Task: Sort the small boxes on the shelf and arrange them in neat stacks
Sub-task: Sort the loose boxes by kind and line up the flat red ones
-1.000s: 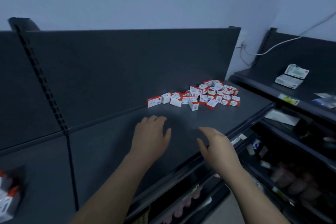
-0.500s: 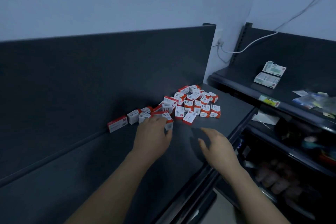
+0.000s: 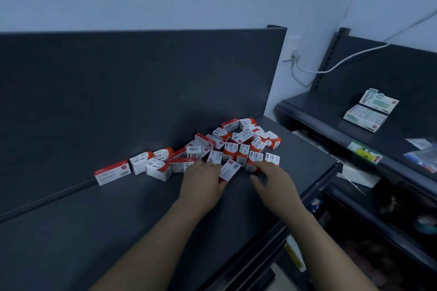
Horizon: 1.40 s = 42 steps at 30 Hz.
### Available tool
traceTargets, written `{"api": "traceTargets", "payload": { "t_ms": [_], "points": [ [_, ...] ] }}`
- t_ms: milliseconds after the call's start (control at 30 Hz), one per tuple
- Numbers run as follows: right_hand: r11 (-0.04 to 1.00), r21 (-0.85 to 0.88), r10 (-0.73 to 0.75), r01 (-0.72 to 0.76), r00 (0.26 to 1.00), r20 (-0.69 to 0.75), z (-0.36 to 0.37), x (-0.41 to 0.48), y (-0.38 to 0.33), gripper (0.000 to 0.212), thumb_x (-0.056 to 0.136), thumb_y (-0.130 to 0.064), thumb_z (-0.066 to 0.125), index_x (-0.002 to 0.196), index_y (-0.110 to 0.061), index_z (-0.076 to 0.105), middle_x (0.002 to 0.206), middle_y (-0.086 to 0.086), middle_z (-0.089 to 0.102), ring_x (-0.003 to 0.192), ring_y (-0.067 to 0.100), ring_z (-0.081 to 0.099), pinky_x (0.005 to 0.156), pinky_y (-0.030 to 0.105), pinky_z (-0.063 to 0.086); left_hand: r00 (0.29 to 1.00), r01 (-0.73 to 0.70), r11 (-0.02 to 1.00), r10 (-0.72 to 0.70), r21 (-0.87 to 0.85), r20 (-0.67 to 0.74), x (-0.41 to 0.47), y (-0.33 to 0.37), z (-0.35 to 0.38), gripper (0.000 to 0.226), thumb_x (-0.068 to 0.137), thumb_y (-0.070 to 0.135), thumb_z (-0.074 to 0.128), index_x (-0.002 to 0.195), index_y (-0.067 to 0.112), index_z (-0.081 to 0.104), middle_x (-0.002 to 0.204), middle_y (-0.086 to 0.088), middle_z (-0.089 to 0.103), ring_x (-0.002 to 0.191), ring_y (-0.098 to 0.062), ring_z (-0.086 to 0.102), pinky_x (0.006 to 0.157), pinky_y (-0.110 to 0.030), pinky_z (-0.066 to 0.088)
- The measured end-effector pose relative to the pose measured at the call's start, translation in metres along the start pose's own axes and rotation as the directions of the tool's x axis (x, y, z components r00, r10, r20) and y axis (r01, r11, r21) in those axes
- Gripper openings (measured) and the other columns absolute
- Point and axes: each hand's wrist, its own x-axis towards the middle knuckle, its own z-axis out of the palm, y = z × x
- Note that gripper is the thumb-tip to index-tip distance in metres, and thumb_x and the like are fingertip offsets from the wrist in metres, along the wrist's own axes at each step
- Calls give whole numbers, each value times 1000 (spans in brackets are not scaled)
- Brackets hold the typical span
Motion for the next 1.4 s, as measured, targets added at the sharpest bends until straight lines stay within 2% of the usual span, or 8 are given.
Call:
{"api": "traceTargets", "payload": {
  "t_ms": [133,467,633,833,1000,1133,1267,1400],
  "points": [
    [997,29,-74,74,997,3,1,21,11,11,91,-22,54,98,-18,62,98,-5,63,91,14,56,73,26,43,999,29,999,-29,30,25,17,6,12,25,89,43,55,102,22,59,104,2,62,98,-18,53,83,-32,43],
    [971,108,-218,215,976,14,6,46,21,19,92,-19,56,110,-17,62,109,-2,63,99,11,53,79,22,38,984,155,978,-139,-141,111,19,11,12,45,82,24,63,125,18,54,127,-1,48,111,-17,51,95,-33,46],
    [938,95,-334,332,942,8,17,56,16,14,90,-21,57,103,-17,62,99,-3,64,96,13,55,80,23,43,973,218,940,-230,-264,-13,1,0,-9,38,77,22,60,114,13,63,112,-3,66,101,-18,59,88,-36,51],
    [932,12,-362,362,929,74,46,70,-5,51,88,-41,60,133,-19,52,132,-1,55,128,16,39,108,30,30,895,257,866,-381,-430,-234,-25,-21,-29,29,77,20,63,105,25,67,81,11,66,71,-3,61,67,-19,49],
    [926,-173,-309,336,937,164,63,80,-24,72,82,-65,51,135,-16,46,140,2,48,138,24,26,115,39,21,840,271,802,-467,-532,-276,-44,-39,-32,33,81,12,66,111,25,66,96,10,67,82,-4,63,80,-23,53],
    [887,-276,-334,370,927,168,72,81,-28,70,85,-63,46,135,-15,45,142,6,46,138,27,24,116,41,16,809,261,773,-503,-579,-306,-53,-45,-27,31,79,7,68,107,20,69,103,20,61,93,3,61,83,-11,48],
    [908,-231,-315,350,933,176,70,77,-32,66,82,-61,49,130,-17,49,133,6,51,130,27,28,113,40,16,763,286,712,-574,-641,-298,-61,-47,-22,30,76,-1,68,101,16,70,109,11,61,96,4,59,79,0,42],
    [945,-48,-310,323,934,176,60,61,-39,74,76,-51,63,138,-19,39,137,2,40,131,23,26,111,35,21,742,273,674,-601,-687,-295,-71,-49,-22,31,74,-3,69,96,19,69,109,11,62,96,-4,63,86,-12,48]
  ]
}}
